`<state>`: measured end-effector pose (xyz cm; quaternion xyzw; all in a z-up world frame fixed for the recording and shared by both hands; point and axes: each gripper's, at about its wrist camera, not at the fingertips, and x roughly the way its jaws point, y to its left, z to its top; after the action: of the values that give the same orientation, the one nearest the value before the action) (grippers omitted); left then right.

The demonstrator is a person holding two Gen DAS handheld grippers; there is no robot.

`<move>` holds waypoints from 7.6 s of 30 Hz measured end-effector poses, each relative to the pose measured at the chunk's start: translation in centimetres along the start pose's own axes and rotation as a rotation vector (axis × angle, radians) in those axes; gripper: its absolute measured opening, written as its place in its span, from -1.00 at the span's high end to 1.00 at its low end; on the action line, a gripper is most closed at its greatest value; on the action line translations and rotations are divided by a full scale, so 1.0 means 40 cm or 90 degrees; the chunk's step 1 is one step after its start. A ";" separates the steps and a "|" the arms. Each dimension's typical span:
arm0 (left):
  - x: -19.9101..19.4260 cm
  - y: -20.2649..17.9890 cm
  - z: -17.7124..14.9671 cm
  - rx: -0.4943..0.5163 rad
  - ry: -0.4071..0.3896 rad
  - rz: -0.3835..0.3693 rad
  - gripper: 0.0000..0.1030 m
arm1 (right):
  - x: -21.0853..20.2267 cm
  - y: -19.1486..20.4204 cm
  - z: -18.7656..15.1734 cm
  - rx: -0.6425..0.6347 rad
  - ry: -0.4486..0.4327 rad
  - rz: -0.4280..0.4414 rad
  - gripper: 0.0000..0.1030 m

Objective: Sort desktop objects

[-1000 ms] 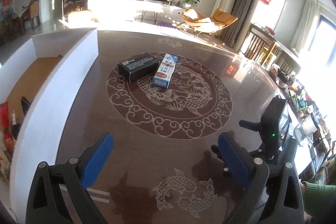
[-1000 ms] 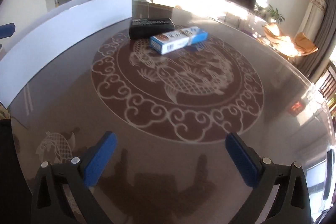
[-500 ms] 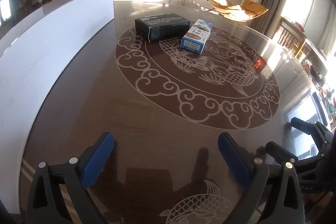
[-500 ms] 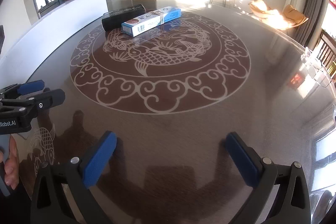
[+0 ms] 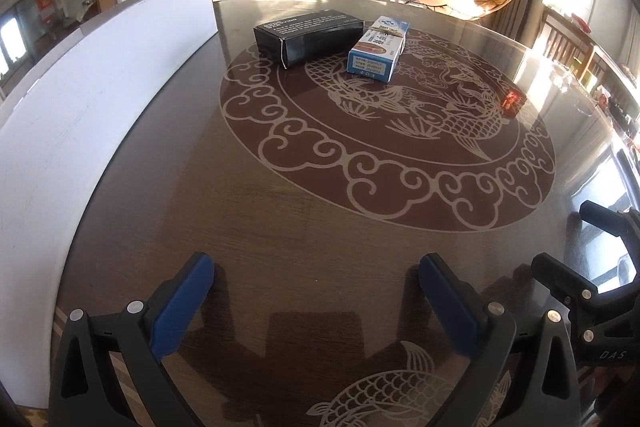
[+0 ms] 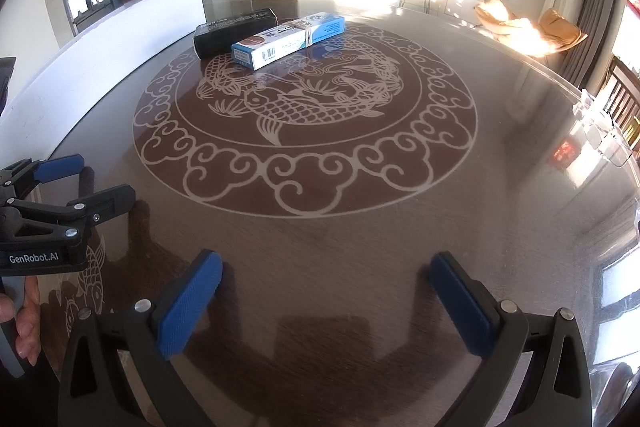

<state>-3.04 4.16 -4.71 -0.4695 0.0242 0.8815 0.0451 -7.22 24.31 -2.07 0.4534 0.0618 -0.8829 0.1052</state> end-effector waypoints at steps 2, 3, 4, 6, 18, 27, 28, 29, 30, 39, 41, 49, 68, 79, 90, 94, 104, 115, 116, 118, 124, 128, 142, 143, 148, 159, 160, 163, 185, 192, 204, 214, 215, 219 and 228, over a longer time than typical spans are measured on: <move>0.000 0.000 0.000 0.000 0.000 0.000 -1.00 | 0.000 0.000 0.000 0.000 0.000 0.000 -1.00; 0.000 0.000 0.000 0.000 0.000 0.000 -1.00 | 0.000 0.000 0.000 0.000 0.000 0.000 -1.00; -0.001 0.001 -0.001 0.000 0.000 0.000 -1.00 | 0.000 0.000 0.000 0.000 0.000 0.000 -1.00; 0.000 0.000 0.000 0.000 0.000 0.000 -1.00 | 0.000 0.000 0.000 0.000 0.000 0.000 -1.00; 0.000 0.001 -0.001 0.000 0.000 0.000 -1.00 | 0.000 0.000 0.000 0.000 0.000 0.000 -1.00; 0.000 0.000 -0.001 0.000 0.000 0.000 -1.00 | 0.000 0.000 0.000 0.000 0.000 0.000 -1.00; 0.000 0.000 -0.001 0.000 0.000 0.000 -1.00 | 0.000 0.000 0.000 0.000 0.000 0.000 -1.00; 0.000 0.000 -0.001 0.000 0.000 0.000 -1.00 | 0.000 0.000 0.000 0.000 0.000 0.000 -1.00; 0.000 0.001 -0.001 0.000 0.000 0.000 -1.00 | 0.000 0.000 0.000 0.000 0.000 0.000 -1.00; 0.000 0.001 -0.001 0.000 0.000 0.000 -1.00 | 0.000 0.000 0.000 0.000 0.000 0.000 -1.00; 0.000 0.001 -0.001 0.000 0.000 0.000 -1.00 | 0.000 0.000 0.000 0.000 0.000 0.000 -1.00; 0.000 0.001 -0.001 0.000 0.000 0.000 -1.00 | 0.000 0.000 0.000 0.000 0.000 0.000 -1.00; 0.000 0.001 -0.001 0.000 0.000 0.000 -1.00 | 0.000 0.000 0.000 0.000 0.000 0.000 -1.00; 0.000 0.001 -0.001 0.000 -0.001 0.000 -1.00 | 0.000 -0.001 0.000 0.000 0.000 0.000 -1.00; -0.012 0.059 -0.004 -0.073 -0.014 0.007 -1.00 | 0.006 -0.001 0.005 -0.001 0.000 0.005 -1.00; -0.011 0.071 -0.003 -0.090 -0.017 0.007 -1.00 | 0.030 -0.022 0.079 0.032 -0.008 0.043 -1.00; -0.003 0.063 0.002 -0.089 -0.017 0.009 -1.00 | 0.255 0.029 0.461 0.108 0.011 0.091 -1.00; 0.001 0.058 0.005 -0.077 -0.009 0.019 -1.00 | 0.339 0.121 0.507 -0.011 0.035 0.011 0.03; 0.001 0.058 0.005 -0.077 -0.008 0.020 -1.00 | 0.334 0.112 0.502 -0.014 0.032 0.011 0.12; 0.001 0.057 0.005 -0.075 -0.008 0.020 -1.00 | 0.319 0.088 0.484 -0.007 0.030 0.011 0.12; 0.004 0.056 0.006 -0.069 -0.006 0.024 -1.00 | 0.245 0.025 0.368 -0.015 0.005 -0.004 0.12; 0.004 0.056 0.005 -0.068 -0.005 0.025 -1.00 | 0.176 -0.027 0.262 -0.002 -0.004 -0.022 0.12; 0.003 0.051 0.003 -0.066 -0.005 0.028 -1.00 | 0.099 -0.072 0.124 0.043 -0.018 -0.031 -0.57; 0.002 0.051 0.003 -0.065 -0.004 0.028 -1.00 | 0.097 -0.067 0.123 0.039 -0.020 -0.030 -0.58; 0.006 0.049 0.005 -0.061 -0.002 0.033 -1.00 | 0.108 -0.059 0.121 0.034 -0.010 -0.025 -0.82; 0.007 0.043 0.003 -0.052 -0.001 0.031 -1.00 | 0.116 -0.062 0.120 0.035 -0.001 -0.023 -0.98; 0.007 0.043 0.003 -0.052 -0.001 0.030 -1.00 | 0.117 -0.062 0.120 0.035 -0.001 -0.023 -0.98; 0.006 0.041 0.001 -0.044 0.000 0.026 -1.00 | 0.118 -0.062 0.120 0.035 -0.001 -0.023 -0.98; 0.286 0.003 0.500 0.295 0.016 -0.002 -1.00 | 0.118 -0.052 0.119 0.026 -0.005 0.001 -1.00; 0.310 0.027 0.514 0.199 0.005 -0.098 -0.20 | 0.119 -0.053 0.119 0.028 -0.006 0.002 -1.00; 0.064 0.101 0.114 0.024 0.000 -0.043 -0.12 | 0.121 -0.050 0.120 0.032 -0.003 -0.010 -1.00; 0.013 0.095 0.035 0.003 -0.044 -0.028 -0.13 | 0.123 -0.046 0.119 0.026 -0.001 -0.016 -1.00; 0.013 0.095 0.034 0.003 -0.044 -0.028 -0.13 | 0.123 -0.046 0.119 0.026 -0.001 -0.015 -1.00; 0.008 0.082 0.028 0.011 -0.044 -0.019 -0.13 | 0.123 -0.046 0.119 0.026 -0.001 -0.015 -1.00; 0.007 0.080 0.026 0.012 -0.044 -0.017 -0.13 | 0.123 -0.046 0.119 0.026 -0.001 -0.015 -1.00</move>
<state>-4.38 1.10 -4.33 -0.4385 0.0245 0.8962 0.0621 -14.20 24.48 -3.27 0.4539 0.0490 -0.8856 0.0853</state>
